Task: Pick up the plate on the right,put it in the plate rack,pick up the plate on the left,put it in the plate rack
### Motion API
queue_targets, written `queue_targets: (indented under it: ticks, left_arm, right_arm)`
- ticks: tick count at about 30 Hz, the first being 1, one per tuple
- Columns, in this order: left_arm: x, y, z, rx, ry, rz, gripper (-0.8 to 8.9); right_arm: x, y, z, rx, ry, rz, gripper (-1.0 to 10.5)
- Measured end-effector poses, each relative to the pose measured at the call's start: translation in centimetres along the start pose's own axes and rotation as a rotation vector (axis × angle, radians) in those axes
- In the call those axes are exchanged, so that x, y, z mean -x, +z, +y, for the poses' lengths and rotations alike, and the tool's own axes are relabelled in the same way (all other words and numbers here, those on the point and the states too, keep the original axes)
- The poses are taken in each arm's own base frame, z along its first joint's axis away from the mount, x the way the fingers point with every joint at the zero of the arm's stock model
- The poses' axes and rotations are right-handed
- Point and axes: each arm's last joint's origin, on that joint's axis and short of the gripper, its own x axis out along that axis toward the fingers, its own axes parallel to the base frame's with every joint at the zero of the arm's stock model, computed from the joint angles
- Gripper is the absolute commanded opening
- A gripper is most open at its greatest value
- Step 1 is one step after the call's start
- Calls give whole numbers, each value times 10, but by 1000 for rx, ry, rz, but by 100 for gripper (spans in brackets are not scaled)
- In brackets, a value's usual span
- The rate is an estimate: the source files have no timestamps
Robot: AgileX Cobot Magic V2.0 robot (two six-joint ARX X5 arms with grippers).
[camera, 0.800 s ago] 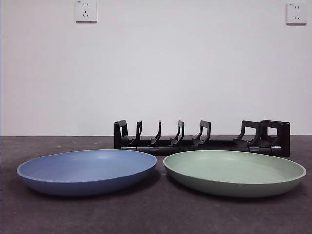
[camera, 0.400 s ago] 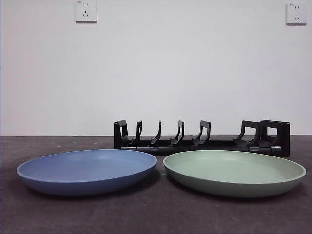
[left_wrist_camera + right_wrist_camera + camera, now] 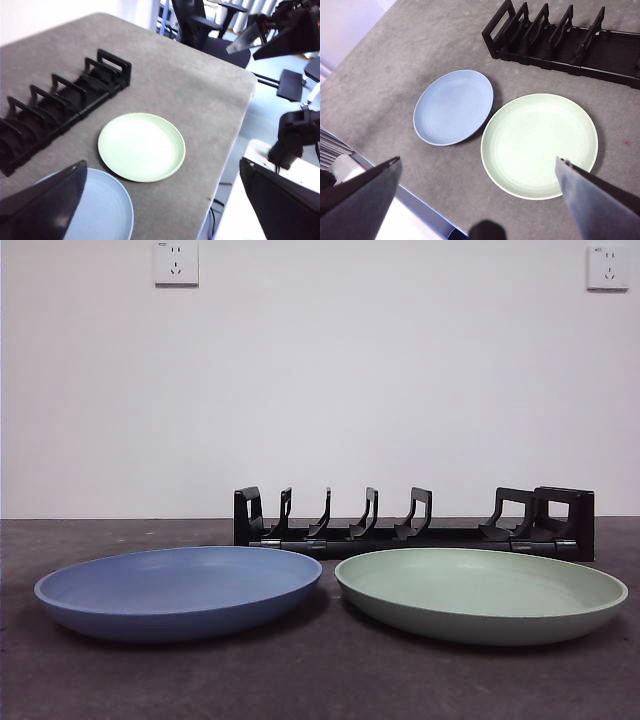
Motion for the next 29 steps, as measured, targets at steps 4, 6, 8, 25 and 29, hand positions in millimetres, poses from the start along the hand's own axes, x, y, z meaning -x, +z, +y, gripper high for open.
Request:
queue_targets:
  ticks: [4, 6, 8, 25, 29]
  left_arm:
    - [-10, 0, 4, 8, -28, 35, 692]
    - [-13, 0, 5, 4, -41, 46, 691]
    - [-17, 0, 4, -13, -54, 57, 692]
    - [-78, -2, 6, -163, -1, 278, 691]
    - [-87, -1, 6, -203, 31, 300, 691]
  right_arm:
    - [-4, 1, -4, -12, -42, 20, 638]
    - [-8, 3, -8, -24, -62, 40, 636]
    - [-14, 6, -14, -42, -78, 69, 631]
    - [-132, 15, -107, -276, -195, 448, 629]
    - [-158, 7, -124, -317, -190, 523, 626]
